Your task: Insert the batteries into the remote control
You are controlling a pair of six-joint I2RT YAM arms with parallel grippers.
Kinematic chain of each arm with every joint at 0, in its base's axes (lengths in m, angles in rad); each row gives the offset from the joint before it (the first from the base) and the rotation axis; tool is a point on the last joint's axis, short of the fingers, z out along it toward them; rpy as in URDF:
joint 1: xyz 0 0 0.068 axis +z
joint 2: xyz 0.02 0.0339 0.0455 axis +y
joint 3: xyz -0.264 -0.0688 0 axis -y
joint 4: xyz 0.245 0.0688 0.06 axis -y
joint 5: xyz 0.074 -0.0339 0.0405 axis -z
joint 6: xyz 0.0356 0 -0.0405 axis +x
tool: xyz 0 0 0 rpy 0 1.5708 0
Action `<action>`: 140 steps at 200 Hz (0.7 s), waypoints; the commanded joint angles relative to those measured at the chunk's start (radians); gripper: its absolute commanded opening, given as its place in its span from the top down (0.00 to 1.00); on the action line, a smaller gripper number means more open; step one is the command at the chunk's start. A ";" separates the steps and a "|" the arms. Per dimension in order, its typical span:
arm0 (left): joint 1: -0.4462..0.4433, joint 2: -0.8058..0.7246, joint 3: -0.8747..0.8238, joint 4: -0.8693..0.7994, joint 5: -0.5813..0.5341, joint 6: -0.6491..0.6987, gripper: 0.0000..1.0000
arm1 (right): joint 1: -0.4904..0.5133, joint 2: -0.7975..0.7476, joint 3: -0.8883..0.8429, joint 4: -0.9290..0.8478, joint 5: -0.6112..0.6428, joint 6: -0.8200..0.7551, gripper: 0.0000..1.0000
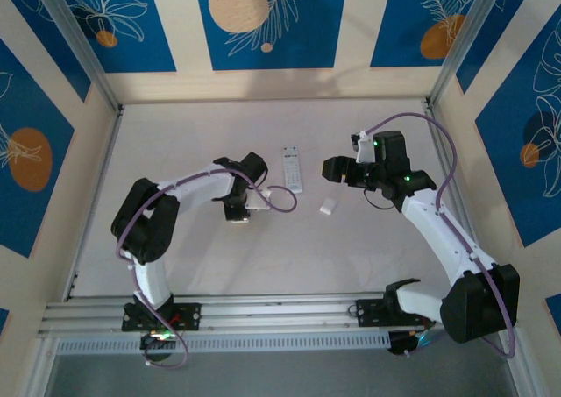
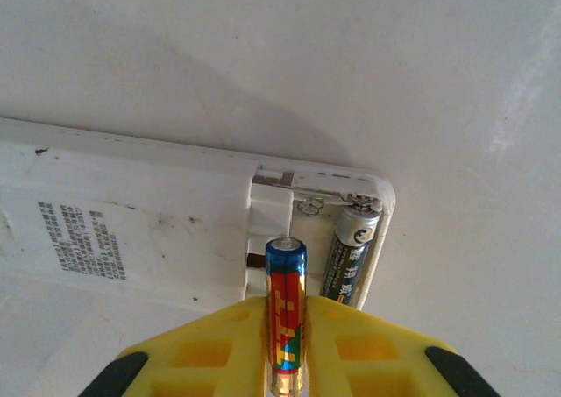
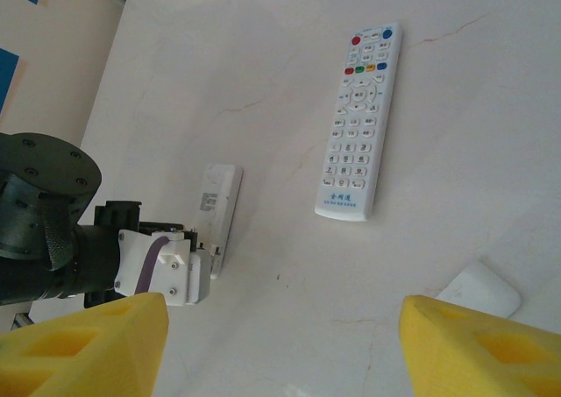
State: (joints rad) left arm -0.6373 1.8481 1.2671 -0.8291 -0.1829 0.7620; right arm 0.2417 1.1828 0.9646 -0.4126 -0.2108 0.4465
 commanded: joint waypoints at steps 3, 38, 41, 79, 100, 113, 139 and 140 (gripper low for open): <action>0.010 0.005 0.017 -0.022 0.039 0.012 0.81 | -0.004 0.006 0.005 -0.002 -0.025 -0.009 0.29; 0.010 -0.005 0.020 -0.030 0.069 0.001 0.80 | -0.004 0.012 0.008 0.002 -0.032 -0.004 0.29; 0.010 -0.007 0.021 -0.029 0.068 0.001 0.80 | -0.004 0.013 0.009 0.003 -0.032 -0.003 0.30; 0.011 -0.020 0.018 -0.001 0.056 -0.022 0.80 | -0.004 0.017 0.011 0.003 -0.039 0.003 0.29; 0.011 -0.080 0.014 0.050 0.097 -0.087 0.79 | -0.004 0.017 0.014 0.003 -0.044 0.008 0.29; 0.014 -0.145 0.007 0.100 0.141 -0.172 0.75 | -0.005 0.018 0.016 0.005 -0.045 0.015 0.29; 0.037 -0.310 -0.055 0.267 0.152 -0.476 0.65 | -0.004 0.022 0.010 0.016 -0.057 0.037 0.29; 0.037 -0.317 -0.058 0.274 0.147 -0.492 0.65 | -0.005 0.023 0.009 0.016 -0.058 0.039 0.29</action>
State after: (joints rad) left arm -0.6304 1.6981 1.2507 -0.7147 -0.0807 0.5697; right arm 0.2417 1.1954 0.9646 -0.4114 -0.2306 0.4564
